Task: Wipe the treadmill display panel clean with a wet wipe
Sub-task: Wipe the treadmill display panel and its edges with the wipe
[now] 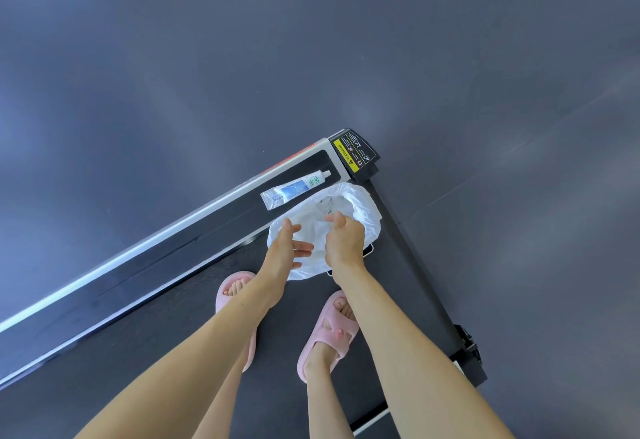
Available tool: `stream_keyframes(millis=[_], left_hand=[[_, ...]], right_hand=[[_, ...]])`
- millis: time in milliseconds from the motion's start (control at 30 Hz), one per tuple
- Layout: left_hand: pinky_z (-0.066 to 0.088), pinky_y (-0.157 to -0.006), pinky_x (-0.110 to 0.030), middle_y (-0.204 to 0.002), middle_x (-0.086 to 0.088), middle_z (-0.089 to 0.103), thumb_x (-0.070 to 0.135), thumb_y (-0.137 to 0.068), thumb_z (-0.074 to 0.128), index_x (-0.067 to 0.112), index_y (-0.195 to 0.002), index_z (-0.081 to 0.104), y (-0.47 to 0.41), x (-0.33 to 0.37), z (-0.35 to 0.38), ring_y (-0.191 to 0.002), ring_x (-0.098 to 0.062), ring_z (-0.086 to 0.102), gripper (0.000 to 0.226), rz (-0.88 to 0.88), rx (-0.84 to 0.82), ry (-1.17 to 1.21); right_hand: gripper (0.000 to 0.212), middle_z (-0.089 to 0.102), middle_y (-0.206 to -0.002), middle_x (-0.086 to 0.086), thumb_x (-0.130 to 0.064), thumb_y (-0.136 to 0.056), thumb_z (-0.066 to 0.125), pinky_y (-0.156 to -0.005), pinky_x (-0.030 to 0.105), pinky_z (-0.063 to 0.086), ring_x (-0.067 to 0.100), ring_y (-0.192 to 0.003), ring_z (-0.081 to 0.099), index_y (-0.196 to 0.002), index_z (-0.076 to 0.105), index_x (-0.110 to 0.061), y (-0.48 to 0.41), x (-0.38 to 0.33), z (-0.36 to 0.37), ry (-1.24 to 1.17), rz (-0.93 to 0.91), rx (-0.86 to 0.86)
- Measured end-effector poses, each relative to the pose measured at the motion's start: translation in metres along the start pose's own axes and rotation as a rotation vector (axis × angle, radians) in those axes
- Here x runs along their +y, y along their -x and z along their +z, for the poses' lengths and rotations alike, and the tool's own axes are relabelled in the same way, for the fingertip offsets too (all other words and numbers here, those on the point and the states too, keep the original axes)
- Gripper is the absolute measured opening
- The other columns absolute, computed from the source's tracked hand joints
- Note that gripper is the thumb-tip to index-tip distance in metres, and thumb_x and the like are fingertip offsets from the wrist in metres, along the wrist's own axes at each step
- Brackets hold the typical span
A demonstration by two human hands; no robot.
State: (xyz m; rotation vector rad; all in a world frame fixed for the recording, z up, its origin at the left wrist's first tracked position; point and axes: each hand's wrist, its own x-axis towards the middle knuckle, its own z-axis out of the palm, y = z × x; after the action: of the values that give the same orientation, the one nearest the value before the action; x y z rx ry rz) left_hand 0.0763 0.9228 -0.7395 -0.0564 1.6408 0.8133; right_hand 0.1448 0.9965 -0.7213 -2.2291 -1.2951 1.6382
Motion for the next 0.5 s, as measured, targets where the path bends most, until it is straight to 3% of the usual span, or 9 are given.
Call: stream_keyframes(millis=[133,200,333,500], left_hand=[[0.045,-0.090,-0.035,-0.099,-0.005,0.067,0.052,-0.099,0.015,0.024,-0.127,0.049,0.001,-0.001,-0.003,-0.093,-0.016,0.062,0.052,-0.015,0.008,-0.008],[0.045,-0.090,-0.036,-0.101,-0.005,0.066,0.051,-0.099,0.017,0.025,-0.125,0.049,0.006,0.002,-0.004,-0.095,-0.016,0.062,0.048,-0.016,-0.008,-0.024],[0.045,-0.089,-0.033,-0.111,0.003,0.061,0.044,-0.099,0.037,0.026,-0.123,0.052,0.030,0.018,-0.007,-0.102,-0.011,0.057,0.035,-0.008,-0.071,-0.056],[0.047,-0.076,-0.022,-0.106,0.003,0.062,0.019,-0.094,0.055,0.023,-0.115,0.062,0.095,0.064,-0.007,-0.094,-0.010,0.058,0.022,0.055,-0.205,-0.130]], right_hand=[[0.033,0.058,-0.121,0.010,-0.020,-0.101,0.033,-0.098,0.038,0.047,0.024,-0.111,0.054,-0.115,0.060,-0.009,0.003,-0.002,0.001,0.006,0.006,0.031],[0.036,0.058,-0.122,0.010,-0.028,-0.101,0.033,-0.097,0.038,0.048,0.022,-0.109,0.055,-0.120,0.057,-0.009,0.007,-0.003,-0.002,0.029,0.023,-0.004],[0.056,0.051,-0.129,0.008,-0.051,-0.098,0.022,-0.097,0.036,0.043,0.025,-0.114,0.053,-0.133,0.049,-0.018,0.028,-0.021,-0.019,-0.097,0.280,-0.257],[0.051,0.042,-0.143,0.012,-0.041,-0.097,0.043,-0.105,0.037,0.037,0.027,-0.128,0.045,-0.140,0.038,-0.015,0.080,-0.050,-0.051,-0.439,0.534,-0.306]])
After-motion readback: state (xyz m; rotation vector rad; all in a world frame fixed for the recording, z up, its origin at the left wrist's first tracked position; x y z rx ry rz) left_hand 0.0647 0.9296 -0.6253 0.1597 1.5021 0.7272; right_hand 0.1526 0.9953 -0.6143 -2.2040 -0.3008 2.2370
